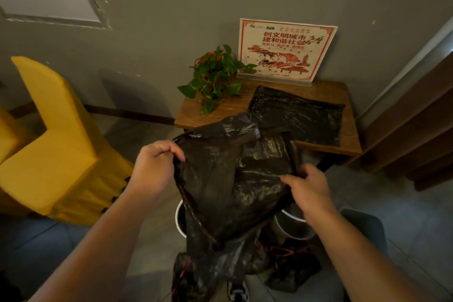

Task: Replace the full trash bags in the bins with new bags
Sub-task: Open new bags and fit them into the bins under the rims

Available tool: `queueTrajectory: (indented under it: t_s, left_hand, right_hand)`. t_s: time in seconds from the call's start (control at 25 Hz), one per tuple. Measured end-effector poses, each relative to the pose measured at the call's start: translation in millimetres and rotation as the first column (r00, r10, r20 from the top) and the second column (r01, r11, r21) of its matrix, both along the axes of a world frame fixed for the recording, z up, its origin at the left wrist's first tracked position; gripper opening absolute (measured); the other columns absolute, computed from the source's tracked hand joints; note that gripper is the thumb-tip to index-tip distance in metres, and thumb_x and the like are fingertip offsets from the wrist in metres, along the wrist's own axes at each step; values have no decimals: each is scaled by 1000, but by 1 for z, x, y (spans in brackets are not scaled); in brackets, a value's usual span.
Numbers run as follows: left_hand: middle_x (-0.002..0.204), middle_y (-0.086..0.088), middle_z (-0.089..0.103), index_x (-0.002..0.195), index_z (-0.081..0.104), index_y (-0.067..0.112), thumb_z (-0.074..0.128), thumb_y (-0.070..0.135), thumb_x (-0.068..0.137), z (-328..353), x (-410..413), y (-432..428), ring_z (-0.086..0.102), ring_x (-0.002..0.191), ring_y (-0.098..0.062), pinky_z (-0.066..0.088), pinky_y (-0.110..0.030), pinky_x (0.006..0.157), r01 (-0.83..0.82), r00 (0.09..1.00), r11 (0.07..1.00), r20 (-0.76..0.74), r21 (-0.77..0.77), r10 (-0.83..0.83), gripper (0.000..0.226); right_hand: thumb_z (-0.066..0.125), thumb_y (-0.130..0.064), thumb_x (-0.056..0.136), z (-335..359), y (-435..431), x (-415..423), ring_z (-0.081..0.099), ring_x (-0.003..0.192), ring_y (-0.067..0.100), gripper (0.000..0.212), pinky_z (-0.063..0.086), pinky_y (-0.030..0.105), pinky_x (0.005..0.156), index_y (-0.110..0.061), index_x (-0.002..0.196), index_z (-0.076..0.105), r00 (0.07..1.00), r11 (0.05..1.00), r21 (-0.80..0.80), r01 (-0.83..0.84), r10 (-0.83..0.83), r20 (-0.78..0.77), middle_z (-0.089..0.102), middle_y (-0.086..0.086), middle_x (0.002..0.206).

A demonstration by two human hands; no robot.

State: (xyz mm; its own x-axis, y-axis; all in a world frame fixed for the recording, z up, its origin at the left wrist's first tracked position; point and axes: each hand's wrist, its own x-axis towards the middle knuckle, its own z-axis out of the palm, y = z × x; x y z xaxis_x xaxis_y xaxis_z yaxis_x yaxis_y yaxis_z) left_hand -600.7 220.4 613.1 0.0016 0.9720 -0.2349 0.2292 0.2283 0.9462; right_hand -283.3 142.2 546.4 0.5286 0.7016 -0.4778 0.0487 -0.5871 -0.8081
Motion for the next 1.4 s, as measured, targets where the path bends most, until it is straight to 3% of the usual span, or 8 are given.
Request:
queueTrajectory:
  t_s: [0.2,0.4,0.52,0.68,0.92,1.04,1.2,1.4]
  left_hand:
    - [110,8,66,93,76,34,48,16,109,-1,-3,9,73,80,-21,63,-39,62,-20,945,1000,-327,21,26,37]
    - [117,25,48,103,65,49,75,21,94,14,2,6,53,101,4,36,-7,78,338,791,918,-591,207,-158,31]
    - [123,29,49,110,72,45,73,9,94,30,16,2,51,112,9,34,0,88,582,700,788,-618,203,-357,39]
    - [125,22,51,96,81,35,67,-3,92,44,7,9,52,116,5,32,3,92,620,668,740,-671,261,-322,41]
    - [144,2,43,125,73,27,75,24,92,-4,-28,2,54,122,-13,48,-19,99,586,405,794,-907,161,-115,33]
    - [153,0,40,136,65,34,82,33,86,-35,-37,-6,49,137,-22,51,-33,106,527,347,847,-927,66,-144,53]
    - [139,4,59,130,68,37,74,35,87,-63,-44,-9,58,123,-21,58,-40,95,438,240,899,-964,3,-114,44]
    - [95,12,68,84,65,38,72,39,89,-77,-30,-19,62,74,-2,49,-18,55,167,636,986,-765,9,-101,9]
  right_hand:
    - [74,-3,81,45,12,23,57,120,16,88,54,41,96,-59,140,40,926,950,-30,-311,310,217,58,-15,127]
    - [90,-27,73,68,-2,24,50,137,35,135,51,48,97,-67,155,-11,479,749,-252,-613,606,635,23,-4,165]
    - [86,-43,79,68,22,-5,35,148,36,109,35,58,116,-53,163,17,114,588,-222,-778,479,870,22,9,168]
    - [67,4,88,64,53,-29,70,96,44,41,61,55,73,-10,126,70,85,416,-85,-905,375,923,66,18,129]
    - [69,0,84,87,42,-27,69,107,32,69,63,40,65,-40,140,63,-158,182,-223,-958,313,936,45,10,156]
    - [73,-5,85,94,43,-24,71,96,31,32,61,41,66,-24,110,79,-262,261,-384,-886,402,878,55,10,145]
    - [52,-23,100,80,37,-3,65,92,23,27,59,39,78,-25,125,64,-190,457,-525,-718,597,779,51,0,132]
    - [45,-59,101,48,12,8,70,96,19,43,57,36,72,-38,136,57,-124,536,-588,-606,666,735,63,-5,122]
